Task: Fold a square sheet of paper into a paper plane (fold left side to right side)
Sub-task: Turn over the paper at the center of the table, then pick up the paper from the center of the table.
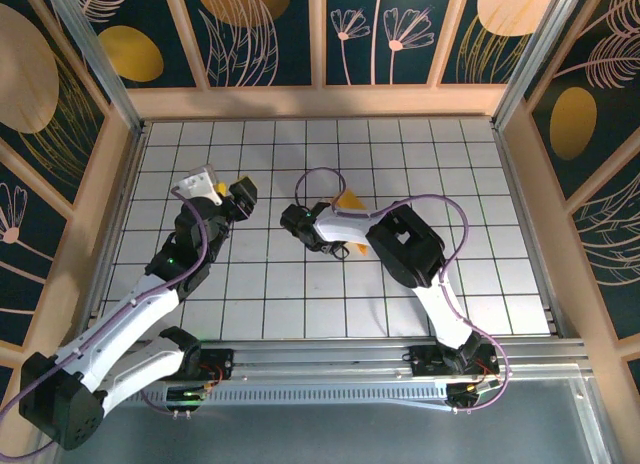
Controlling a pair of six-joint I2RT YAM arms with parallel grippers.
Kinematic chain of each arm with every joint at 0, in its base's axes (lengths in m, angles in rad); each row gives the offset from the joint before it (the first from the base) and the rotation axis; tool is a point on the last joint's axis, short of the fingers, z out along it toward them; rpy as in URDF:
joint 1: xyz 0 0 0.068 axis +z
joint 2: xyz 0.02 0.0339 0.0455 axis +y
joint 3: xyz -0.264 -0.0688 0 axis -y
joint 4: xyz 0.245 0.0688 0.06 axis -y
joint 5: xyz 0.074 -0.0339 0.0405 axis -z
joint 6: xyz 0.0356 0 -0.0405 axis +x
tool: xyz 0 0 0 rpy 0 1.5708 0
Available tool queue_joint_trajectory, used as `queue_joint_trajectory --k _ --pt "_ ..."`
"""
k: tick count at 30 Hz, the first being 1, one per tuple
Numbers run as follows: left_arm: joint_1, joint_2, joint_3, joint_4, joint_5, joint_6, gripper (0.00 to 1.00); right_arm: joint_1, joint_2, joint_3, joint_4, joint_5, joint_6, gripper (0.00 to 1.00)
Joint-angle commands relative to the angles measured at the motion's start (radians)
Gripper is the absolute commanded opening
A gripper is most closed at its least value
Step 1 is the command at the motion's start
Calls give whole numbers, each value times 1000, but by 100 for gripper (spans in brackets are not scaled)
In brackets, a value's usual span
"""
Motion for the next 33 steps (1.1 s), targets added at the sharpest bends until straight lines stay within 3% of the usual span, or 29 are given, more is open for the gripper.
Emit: queue_joint_trajectory --k 1,6,14,24,29,33 --pt "-3 7 5 0 2 5 67 7 -21 0 29 -98 24 12" --pt "-4 22 9 1 24 -1 67 -10 -115 -34 94 -200 24 33" --pt "-3 132 32 19 134 -66 68 -83 -336 -149 252 -377 37 57" --pt "-4 455 137 68 431 -180 67 -327 -636 -463 584 -671 119 65" --pt "-4 690 218 163 644 -283 59 -459 -775 -632 826 -861 207 74" --pt "-12 833 237 272 734 -361 58 -564 -859 -775 1034 -1019 325 83"
